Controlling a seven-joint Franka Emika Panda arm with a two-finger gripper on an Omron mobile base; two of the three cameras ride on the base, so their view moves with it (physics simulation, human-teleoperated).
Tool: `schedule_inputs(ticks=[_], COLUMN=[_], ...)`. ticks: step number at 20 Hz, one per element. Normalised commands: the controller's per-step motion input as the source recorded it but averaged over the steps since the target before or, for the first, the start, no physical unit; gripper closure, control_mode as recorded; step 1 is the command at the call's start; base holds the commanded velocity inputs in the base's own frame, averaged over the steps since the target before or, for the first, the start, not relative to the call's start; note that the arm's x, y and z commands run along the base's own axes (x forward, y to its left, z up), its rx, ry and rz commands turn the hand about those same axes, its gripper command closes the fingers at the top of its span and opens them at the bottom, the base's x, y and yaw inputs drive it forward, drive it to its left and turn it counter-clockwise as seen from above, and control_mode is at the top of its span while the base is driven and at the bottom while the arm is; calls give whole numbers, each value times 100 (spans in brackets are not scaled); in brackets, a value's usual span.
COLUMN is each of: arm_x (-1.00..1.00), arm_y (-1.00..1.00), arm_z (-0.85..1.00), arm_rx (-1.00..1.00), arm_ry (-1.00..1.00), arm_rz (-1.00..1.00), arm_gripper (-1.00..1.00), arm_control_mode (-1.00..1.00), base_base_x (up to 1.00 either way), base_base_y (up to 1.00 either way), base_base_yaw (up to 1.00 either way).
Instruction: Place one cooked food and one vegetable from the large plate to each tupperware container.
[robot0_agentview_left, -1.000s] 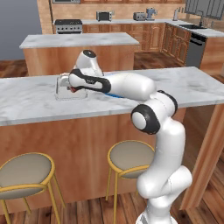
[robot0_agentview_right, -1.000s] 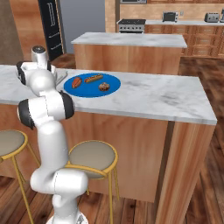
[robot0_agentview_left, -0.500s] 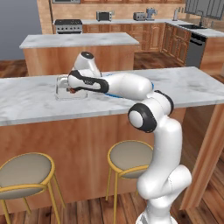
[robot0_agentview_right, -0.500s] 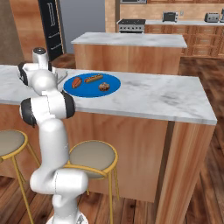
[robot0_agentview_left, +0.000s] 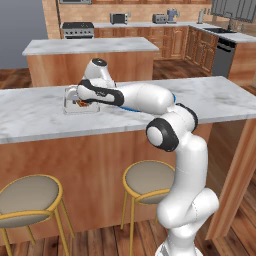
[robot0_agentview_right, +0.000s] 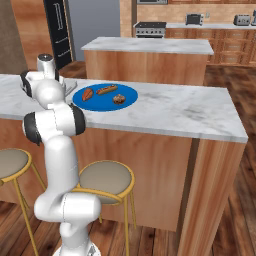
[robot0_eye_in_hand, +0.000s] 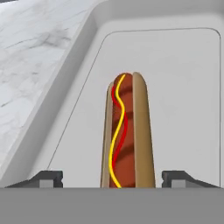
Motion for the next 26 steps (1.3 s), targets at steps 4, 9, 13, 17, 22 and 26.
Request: schedule_inputs(ticks=[4, 9, 13, 17, 22, 26], arm_x=[-18, -69, -45, -55, -39, -25], arm_y=[-10, -30, -13, -68, -85, -85], arm_z=[0, 11, 66, 39, 24, 3], arm_rx=[0, 0, -3, 0, 0, 0], arm_ry=[0, -9, -9, 0, 2, 8], arm_rz=[0, -2, -3, -6, -7, -8], arm_gripper=[-100, -100, -100, -100, -100, -100], arm_control_mode=[-100, -100, -100, -100, -100, -100], base_base_x=[0, 0, 0, 0, 0, 0], base_base_y=[0, 0, 0, 0, 0, 0], base_base_yaw=[0, 0, 0, 0, 0, 0])
